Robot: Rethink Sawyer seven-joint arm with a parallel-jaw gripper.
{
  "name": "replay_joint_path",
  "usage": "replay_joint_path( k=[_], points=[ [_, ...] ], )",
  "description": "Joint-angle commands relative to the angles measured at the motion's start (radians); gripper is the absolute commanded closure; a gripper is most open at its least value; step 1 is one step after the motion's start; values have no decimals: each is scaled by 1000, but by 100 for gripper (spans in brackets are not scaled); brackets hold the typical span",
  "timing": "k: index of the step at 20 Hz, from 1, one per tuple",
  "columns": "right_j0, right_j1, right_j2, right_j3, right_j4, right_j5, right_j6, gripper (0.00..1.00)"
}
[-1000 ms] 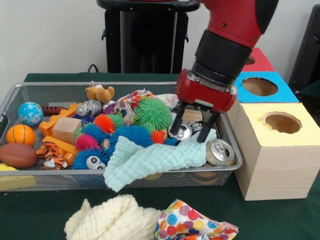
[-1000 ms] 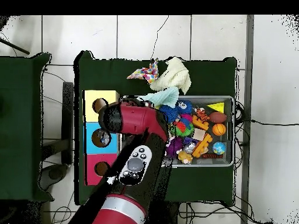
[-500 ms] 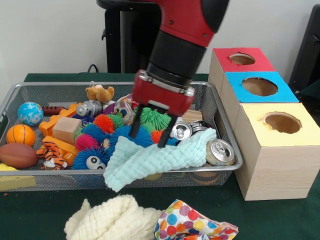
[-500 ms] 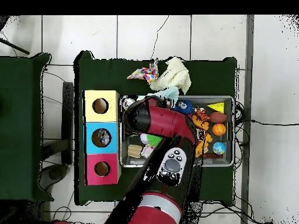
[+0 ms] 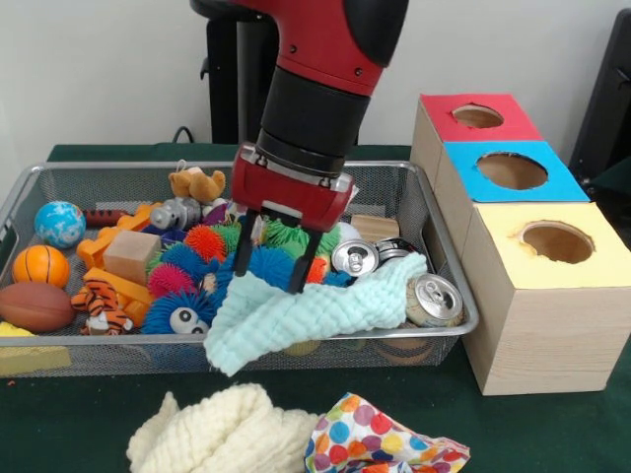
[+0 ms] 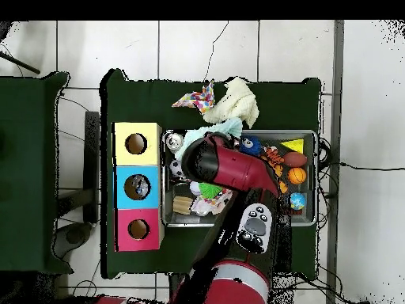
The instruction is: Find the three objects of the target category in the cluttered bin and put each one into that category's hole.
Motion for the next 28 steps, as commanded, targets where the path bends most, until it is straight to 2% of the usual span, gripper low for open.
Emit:
replay_joint_path(
  k=[1,6,9,15,23,28],
  points=[
    [-16,14,143,90,-47,-46,124,0],
    [41,11,38,104,-13,11,198,0],
    [36,-30,-5,179,-2,11,234,0],
    [17,-67,-23,232,1,34,221,0],
    [20,-85,-37,264,9,30,218,0],
    [22,-91,-44,255,4,47,199,0]
  ],
)
